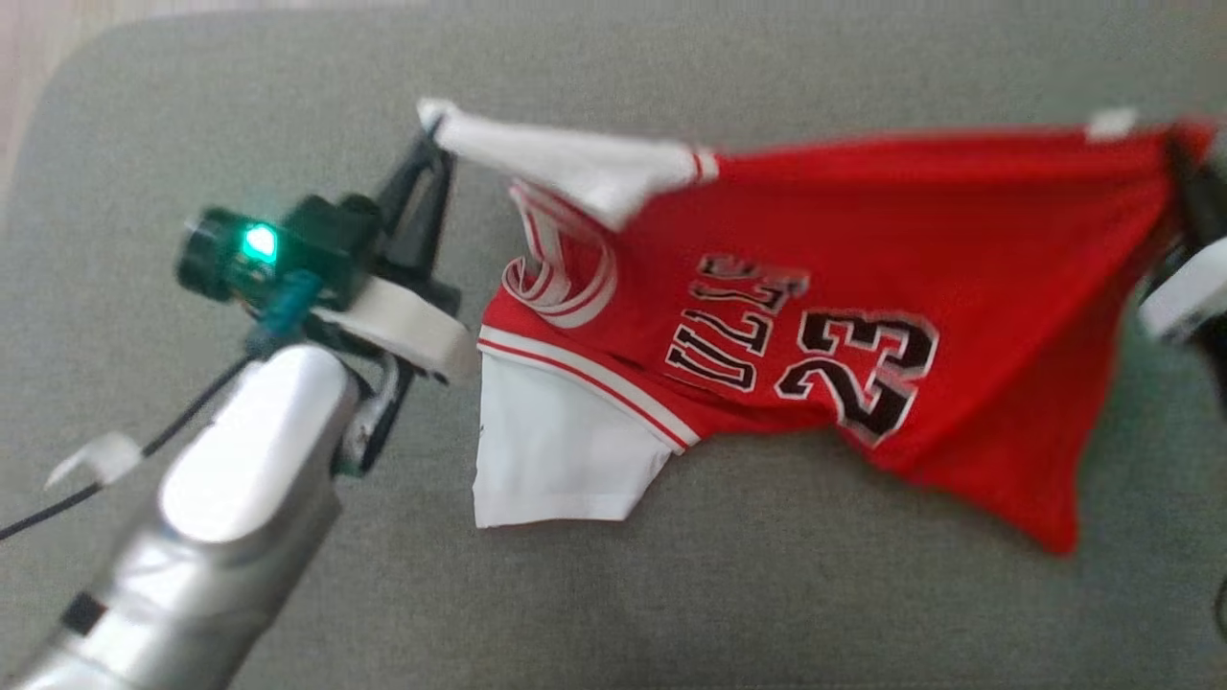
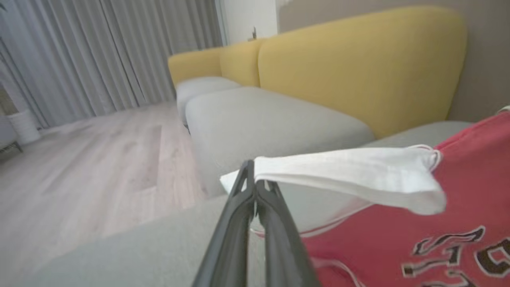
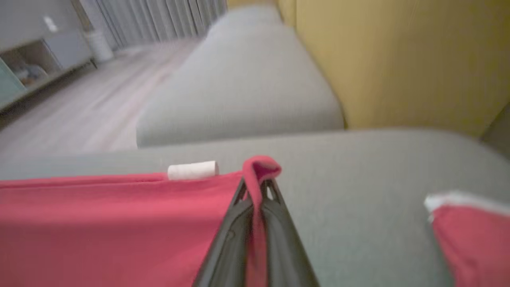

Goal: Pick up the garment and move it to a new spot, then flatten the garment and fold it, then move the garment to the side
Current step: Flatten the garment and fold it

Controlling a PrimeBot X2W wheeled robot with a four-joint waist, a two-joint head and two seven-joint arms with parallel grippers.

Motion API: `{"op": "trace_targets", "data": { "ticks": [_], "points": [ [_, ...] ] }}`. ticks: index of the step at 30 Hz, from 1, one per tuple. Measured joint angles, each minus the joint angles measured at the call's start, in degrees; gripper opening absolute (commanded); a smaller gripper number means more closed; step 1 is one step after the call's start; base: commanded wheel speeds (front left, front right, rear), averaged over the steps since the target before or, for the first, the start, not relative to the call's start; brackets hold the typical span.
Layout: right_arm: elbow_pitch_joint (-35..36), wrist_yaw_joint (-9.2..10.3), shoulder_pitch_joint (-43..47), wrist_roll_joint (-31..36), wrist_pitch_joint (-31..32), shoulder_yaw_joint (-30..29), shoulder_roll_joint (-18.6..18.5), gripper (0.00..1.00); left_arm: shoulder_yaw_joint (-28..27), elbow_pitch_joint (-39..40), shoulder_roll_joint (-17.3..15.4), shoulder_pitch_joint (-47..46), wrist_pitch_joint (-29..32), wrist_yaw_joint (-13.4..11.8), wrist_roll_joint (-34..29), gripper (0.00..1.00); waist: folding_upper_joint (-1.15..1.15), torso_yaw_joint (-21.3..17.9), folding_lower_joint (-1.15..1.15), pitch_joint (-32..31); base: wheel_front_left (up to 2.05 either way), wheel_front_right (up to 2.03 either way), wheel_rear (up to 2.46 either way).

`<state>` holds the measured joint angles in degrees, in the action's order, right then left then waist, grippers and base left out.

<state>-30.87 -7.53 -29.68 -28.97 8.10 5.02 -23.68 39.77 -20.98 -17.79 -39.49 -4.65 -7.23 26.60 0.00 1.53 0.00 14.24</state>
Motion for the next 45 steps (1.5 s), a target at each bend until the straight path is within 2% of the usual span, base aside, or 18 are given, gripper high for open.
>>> {"op": "trace_targets", "data": {
  "ticks": [3, 6, 11, 14, 19, 23, 28, 33, 37, 41, 45],
  "points": [
    [10.5, -0.01, 0.2, 1.2, -2.6, -3.4, -0.9, 0.00, -2.1, 7.6, -2.7, 0.1, -0.7, -2.8, -1.2, 0.00, 0.00, -0.2, 0.00, -1.8, 0.00, 0.00, 0.00],
    [23.1, -0.01, 2.8, 4.0, -2.7, -8.2, -0.7, 0.00, -4.8, 16.9, -5.9, 0.1, -0.3, -5.9, -2.4, 0.00, 0.00, -0.2, 0.00, -3.9, 0.00, 0.00, 0.00],
    [43.8, -0.01, 6.8, 8.9, 3.4, -16.4, 1.0, 0.00, -9.2, 31.7, -11.2, -1.4, 3.9, -10.0, -5.0, 0.00, 0.00, 0.1, -0.01, -7.2, 0.00, 0.00, 0.00],
    [55.5, -0.01, 5.0, 10.5, 9.3, -20.4, 2.1, 0.00, -12.3, 39.2, -14.4, -7.4, 8.3, -11.1, -6.6, 0.00, 0.00, 0.5, -0.01, -9.1, 0.00, 0.00, 0.00],
    [59.7, -0.01, -1.2, 9.7, 14.0, -23.1, 2.0, 0.00, -14.1, 43.7, -15.2, -14.9, 12.3, -11.0, -6.9, 0.00, 0.00, 0.4, -0.01, -10.0, 0.00, 0.00, 0.00],
    [55.9, -0.01, -3.9, 7.4, 16.0, -23.3, 2.0, 0.00, -14.0, 42.5, -14.7, -17.0, 13.9, -10.4, -5.5, 0.00, 0.00, 0.1, -0.01, -9.6, 0.00, 0.00, 0.00],
    [45.0, -0.01, -6.8, 4.4, 16.1, -21.4, 2.0, 0.00, -12.6, 34.3, -11.3, -17.9, 14.1, -8.3, -1.9, 0.00, 0.00, -0.1, 0.00, -7.7, 0.00, 0.00, 0.00],
    [30.5, -0.01, -12.8, 1.8, 13.5, -17.1, 3.3, 0.00, -11.1, 18.6, -5.7, -18.1, 11.2, -5.3, 2.4, 0.00, 0.00, -0.5, 0.01, -5.1, 0.00, 0.00, 0.00],
    [17.6, -0.01, -20.0, 1.7, 9.2, -12.8, 6.2, 0.00, -12.7, 2.9, -0.4, -21.0, 4.6, -3.7, 5.6, 0.00, 0.00, -1.3, 0.02, -4.6, 0.00, 0.00, 0.00],
    [6.1, -0.01, -28.6, 1.8, 3.4, -8.8, 8.2, 0.00, -16.1, -9.2, 2.3, -27.9, -1.3, -2.8, 7.3, 0.00, 0.00, -2.0, 0.01, -5.0, 0.00, 0.00, 0.00],
    [-5.7, -0.01, -34.3, 2.0, -1.0, -4.4, 9.6, 0.00, -17.3, -20.0, 4.2, -33.7, -2.8, -2.8, 7.4, 0.00, 0.00, -1.9, 0.00, -5.0, 0.00, 0.00, 0.00]
  ]
}}
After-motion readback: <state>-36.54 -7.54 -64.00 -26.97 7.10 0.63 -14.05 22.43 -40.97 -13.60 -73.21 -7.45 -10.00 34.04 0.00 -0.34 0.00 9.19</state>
